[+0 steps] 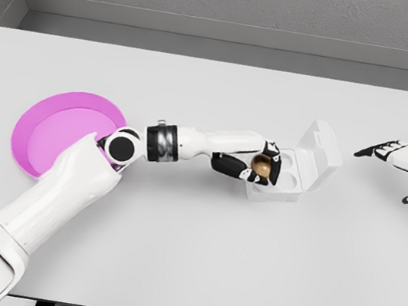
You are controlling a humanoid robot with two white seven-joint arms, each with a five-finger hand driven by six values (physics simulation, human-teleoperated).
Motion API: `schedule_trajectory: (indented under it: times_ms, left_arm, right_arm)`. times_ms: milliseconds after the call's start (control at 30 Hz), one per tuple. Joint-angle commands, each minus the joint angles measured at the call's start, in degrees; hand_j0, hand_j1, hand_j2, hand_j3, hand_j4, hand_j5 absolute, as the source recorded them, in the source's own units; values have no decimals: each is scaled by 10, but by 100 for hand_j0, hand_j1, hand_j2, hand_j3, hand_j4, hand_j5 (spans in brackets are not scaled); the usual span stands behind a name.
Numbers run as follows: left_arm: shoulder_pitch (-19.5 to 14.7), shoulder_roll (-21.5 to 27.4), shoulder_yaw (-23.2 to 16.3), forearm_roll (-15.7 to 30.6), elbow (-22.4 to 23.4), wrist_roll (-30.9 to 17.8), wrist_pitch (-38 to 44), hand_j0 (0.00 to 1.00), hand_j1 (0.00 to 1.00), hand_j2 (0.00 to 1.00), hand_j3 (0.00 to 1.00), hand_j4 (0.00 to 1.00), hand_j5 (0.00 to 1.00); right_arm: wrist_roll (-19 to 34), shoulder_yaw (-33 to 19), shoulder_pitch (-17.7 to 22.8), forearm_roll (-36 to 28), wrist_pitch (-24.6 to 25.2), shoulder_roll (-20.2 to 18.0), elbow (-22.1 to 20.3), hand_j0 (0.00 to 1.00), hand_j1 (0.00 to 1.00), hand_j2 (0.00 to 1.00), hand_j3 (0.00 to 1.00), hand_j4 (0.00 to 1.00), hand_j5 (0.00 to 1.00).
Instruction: Pack egg into the box and close the box lid
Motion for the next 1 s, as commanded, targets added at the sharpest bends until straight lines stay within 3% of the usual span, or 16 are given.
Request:
schedule_trajectory:
  times_ms: [0, 833, 933, 967]
  left_arm:
    - [0, -11, -1, 3, 4, 0, 1, 34, 34, 34, 34, 34, 34]
    - [-19, -34, -1, -4, 52, 0, 1, 35, 35, 35, 35, 35, 35]
    - [-19, -34, -1, -5, 51, 0, 1, 41, 41, 41, 41, 41, 41]
    - [-19, -35, -1, -5, 50, 0, 1, 50, 50, 50, 50, 50, 50]
  right_arm:
    - [0, 0, 0, -3, 1, -1, -1, 100, 100, 100, 100, 100, 100]
    - [0, 0, 3, -3, 1, -1, 0, 100, 100, 100, 100, 100, 100]
    - [0, 0, 3, -3, 1, -1, 0, 100, 100, 100, 100, 100, 100]
    - [0, 0, 3, -3, 1, -1, 0, 100, 100, 100, 100, 100, 100]
